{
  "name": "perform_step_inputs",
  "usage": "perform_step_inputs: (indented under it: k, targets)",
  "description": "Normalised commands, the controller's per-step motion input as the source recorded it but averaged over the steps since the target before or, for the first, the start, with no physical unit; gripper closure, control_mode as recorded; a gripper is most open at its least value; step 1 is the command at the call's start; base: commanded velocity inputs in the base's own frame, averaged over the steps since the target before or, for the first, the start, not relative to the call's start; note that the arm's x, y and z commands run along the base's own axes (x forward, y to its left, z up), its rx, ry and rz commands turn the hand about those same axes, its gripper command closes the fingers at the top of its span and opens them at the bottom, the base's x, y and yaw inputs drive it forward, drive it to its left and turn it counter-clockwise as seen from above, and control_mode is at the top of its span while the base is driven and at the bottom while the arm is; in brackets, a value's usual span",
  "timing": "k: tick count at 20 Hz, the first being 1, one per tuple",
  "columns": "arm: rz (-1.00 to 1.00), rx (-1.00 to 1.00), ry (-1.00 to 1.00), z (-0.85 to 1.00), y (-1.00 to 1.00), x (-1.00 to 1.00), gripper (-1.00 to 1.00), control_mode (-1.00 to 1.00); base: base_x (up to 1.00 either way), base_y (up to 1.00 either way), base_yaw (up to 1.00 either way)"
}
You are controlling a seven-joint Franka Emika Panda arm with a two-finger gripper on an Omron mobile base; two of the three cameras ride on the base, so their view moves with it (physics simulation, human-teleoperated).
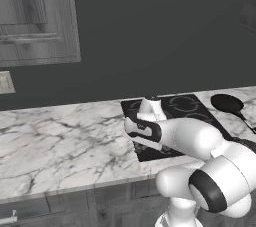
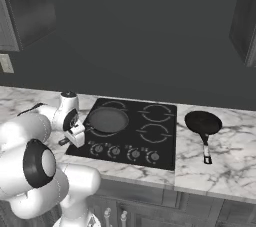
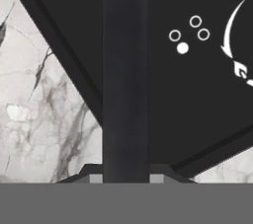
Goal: Place both pans onto different burners. Then place the lemon wedge and the chicken drumstick on different pans.
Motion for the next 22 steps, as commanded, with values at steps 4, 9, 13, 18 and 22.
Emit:
perform_step_inputs:
  k: [4,9,13,18,22]
  targets:
    - [0.00,0.00,0.09,-0.12,0.05,0.00,1.00,-1.00,0.00,0.00,0.00]
    - [0.00,0.00,0.09,-0.14,0.14,-0.01,1.00,-1.00,0.00,0.00,0.00]
    - [0.00,0.00,0.09,-0.12,0.15,-0.01,1.00,-1.00,0.00,0.00,0.00]
    - [0.00,0.00,0.08,-0.04,0.01,0.00,1.00,-1.00,0.00,0.00,0.00]
    - [0.00,0.00,0.05,-0.03,0.00,0.00,1.00,-1.00,0.00,0.00,0.00]
